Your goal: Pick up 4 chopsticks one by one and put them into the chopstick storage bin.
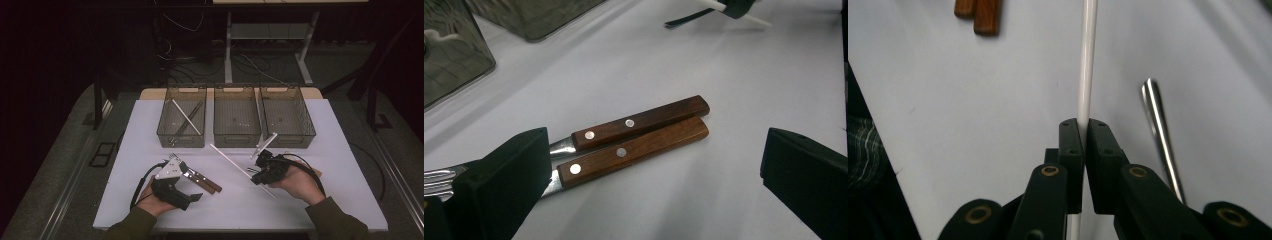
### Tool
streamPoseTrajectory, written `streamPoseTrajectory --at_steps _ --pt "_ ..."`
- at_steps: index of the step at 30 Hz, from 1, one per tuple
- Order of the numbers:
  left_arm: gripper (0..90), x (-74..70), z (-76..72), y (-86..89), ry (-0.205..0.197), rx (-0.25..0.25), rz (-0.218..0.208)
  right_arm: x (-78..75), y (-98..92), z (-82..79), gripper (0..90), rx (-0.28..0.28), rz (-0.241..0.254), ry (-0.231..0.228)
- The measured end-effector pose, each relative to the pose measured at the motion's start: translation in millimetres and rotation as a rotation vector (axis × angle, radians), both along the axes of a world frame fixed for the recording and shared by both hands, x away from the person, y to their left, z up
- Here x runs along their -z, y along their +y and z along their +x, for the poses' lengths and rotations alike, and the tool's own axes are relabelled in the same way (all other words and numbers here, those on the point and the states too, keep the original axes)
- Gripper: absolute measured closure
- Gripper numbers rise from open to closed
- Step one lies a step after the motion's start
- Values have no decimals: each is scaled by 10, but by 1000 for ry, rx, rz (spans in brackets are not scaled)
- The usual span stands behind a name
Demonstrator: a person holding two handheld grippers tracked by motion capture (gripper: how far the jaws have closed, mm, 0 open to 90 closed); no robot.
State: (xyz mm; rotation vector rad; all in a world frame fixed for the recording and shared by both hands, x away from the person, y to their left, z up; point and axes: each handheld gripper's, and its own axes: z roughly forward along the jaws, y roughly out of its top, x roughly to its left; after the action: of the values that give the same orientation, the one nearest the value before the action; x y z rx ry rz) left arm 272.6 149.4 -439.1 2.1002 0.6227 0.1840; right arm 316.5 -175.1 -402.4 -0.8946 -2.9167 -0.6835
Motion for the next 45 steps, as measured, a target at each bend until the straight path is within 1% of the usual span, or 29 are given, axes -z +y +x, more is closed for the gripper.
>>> streamPoseTrajectory --at_steps 1,2,4,5,11,13,15,17,18,25,28,30,33,35,37,43,45 --pt "0 0 1 1 -1 0 1 -9 -5 2 863 1 20 -10" --pt "0 1 1 0 0 -1 -1 -15 -13 11 863 4 44 -10" --pt "0 2 2 -1 1 -1 -1 -30 -17 16 863 23 88 -16" --pt "0 3 3 -1 2 -1 -2 -36 -27 27 863 19 104 -27" --pt "0 5 7 2 0 -2 -4 -87 -51 67 863 63 201 -83" --pt "0 5 9 6 -1 -3 -4 -110 -49 85 863 67 237 -98" --pt "0 3 10 8 -4 -3 -4 -134 -37 103 863 73 262 -115" --pt "0 4 11 10 -3 -4 -5 -157 -21 125 863 80 282 -129" --pt "0 9 7 2 0 -12 -16 -166 -15 136 863 88 292 -135" --pt "0 9 4 2 3 -13 -17 -193 39 234 863 124 352 -176" --pt "0 9 9 4 -1 -11 -15 -222 84 291 863 141 370 -190" --pt "0 10 9 4 -1 -11 -15 -250 119 330 863 154 392 -196" --pt "0 10 8 5 -1 -10 -16 -289 191 398 863 172 422 -206" --pt "0 10 3 3 0 -14 -23 -313 261 440 863 186 427 -212" --pt "0 7 5 10 0 -11 -18 -349 331 481 863 193 431 -217" --pt "0 8 11 15 2 -13 -17 -507 519 635 863 209 461 -234" --pt "0 11 9 10 4 -17 -24 -574 586 692 863 220 471 -240"
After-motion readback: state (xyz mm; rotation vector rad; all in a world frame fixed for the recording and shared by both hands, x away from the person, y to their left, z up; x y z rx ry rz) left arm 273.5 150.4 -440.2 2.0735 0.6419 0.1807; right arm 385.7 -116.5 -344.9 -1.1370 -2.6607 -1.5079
